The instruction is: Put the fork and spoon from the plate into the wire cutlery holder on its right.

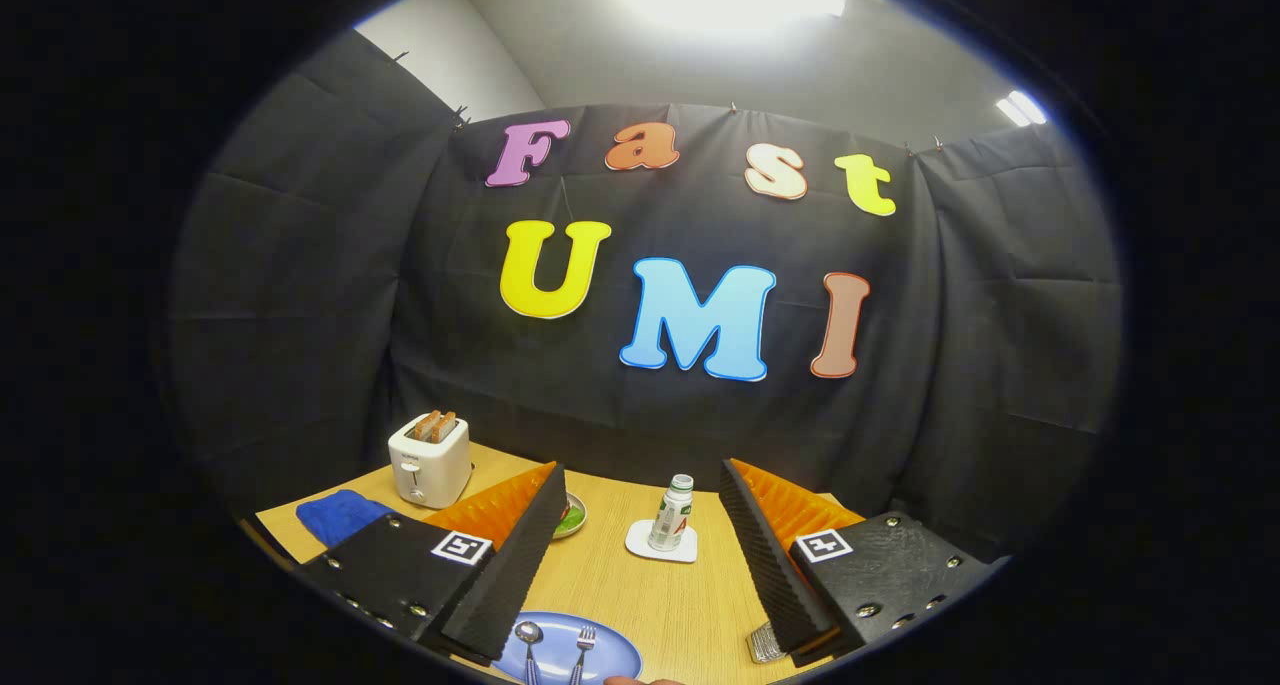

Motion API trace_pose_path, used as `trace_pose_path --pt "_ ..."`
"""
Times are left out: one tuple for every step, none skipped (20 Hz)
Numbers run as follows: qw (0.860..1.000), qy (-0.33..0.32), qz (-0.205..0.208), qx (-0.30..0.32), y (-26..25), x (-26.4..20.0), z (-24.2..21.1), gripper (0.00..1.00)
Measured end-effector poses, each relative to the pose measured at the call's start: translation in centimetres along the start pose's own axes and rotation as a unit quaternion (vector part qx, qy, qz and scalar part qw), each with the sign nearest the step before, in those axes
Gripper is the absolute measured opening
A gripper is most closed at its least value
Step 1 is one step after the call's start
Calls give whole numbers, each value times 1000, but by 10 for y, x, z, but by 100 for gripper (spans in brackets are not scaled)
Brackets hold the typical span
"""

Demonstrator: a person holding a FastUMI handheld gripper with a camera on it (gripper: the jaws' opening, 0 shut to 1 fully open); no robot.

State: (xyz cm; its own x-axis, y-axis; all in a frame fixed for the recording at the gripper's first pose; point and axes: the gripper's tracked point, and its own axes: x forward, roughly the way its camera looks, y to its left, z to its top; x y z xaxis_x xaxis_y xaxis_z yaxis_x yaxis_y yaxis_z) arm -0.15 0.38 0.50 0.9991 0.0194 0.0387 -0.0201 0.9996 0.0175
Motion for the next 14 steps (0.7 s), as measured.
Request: trace_pose_path --pt "1000 1 1 2 0 0 -3 95" --pt "1000 6 4 4 1 0 -5 95" --pt "1000 15 4 7 1 1 -11 95" --pt "1000 24 4 9 0 0 -15 95" --pt "999 29 4 11 0 0 -17 95" --pt "999 31 4 12 -1 -1 -16 95" --pt "999 31 6 10 -1 -1 -16 95" --pt "999 34 8 10 0 -2 -17 95" --pt "999 42 11 8 2 0 -23 95" --pt "998 56 14 7 2 1 -30 94" --pt "997 72 18 6 3 1 -39 95" --pt "996 88 23 10 5 2 -47 95" --pt "994 105 28 14 6 2 -55 95" --pt "992 121 31 15 7 3 -63 95"
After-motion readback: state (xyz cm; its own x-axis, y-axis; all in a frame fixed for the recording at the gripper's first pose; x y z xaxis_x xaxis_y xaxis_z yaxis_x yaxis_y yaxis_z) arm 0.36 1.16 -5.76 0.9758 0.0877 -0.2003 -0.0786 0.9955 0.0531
